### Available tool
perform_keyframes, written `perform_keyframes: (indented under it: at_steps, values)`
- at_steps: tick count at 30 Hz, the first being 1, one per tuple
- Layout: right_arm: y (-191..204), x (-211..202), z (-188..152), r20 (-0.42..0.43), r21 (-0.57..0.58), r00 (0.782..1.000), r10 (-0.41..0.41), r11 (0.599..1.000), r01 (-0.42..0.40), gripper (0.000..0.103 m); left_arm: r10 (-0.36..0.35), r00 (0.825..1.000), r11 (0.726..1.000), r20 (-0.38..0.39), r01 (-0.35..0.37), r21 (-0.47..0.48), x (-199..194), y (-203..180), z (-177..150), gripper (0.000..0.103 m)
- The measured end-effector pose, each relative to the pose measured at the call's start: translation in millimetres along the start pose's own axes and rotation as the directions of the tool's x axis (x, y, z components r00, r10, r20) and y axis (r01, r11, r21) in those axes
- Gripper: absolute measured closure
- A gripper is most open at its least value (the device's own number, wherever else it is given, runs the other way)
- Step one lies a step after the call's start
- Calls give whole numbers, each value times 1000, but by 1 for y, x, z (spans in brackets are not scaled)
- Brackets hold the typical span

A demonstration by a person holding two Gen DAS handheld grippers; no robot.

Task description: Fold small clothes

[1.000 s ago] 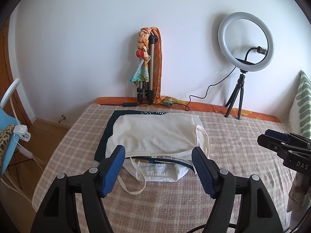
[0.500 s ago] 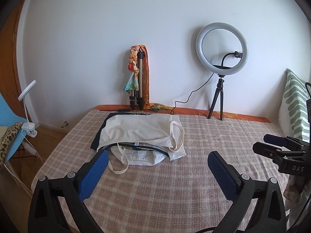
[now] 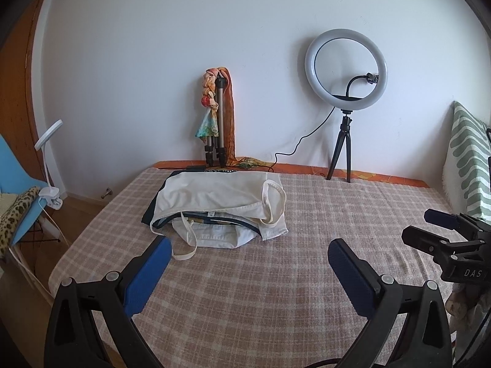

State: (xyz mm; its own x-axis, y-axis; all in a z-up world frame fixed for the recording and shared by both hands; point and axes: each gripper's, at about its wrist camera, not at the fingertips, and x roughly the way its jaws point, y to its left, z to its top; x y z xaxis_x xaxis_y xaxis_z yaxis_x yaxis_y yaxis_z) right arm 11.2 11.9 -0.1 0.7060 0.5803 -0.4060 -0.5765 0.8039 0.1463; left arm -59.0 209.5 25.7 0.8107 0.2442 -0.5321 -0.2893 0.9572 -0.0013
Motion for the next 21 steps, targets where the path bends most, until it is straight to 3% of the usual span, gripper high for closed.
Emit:
perform_keyframes:
  at_steps: [8,21]
  values:
    - [-2,-1,-7,25,4,999,-22,1000,22,0,22,1000,1000,-3,-22,4,4,-5,-9,0]
    - [-3,-7,-8,71,15,991,-117,993,117,0,46,999,998,9,-47,51,1,-17,-14,0]
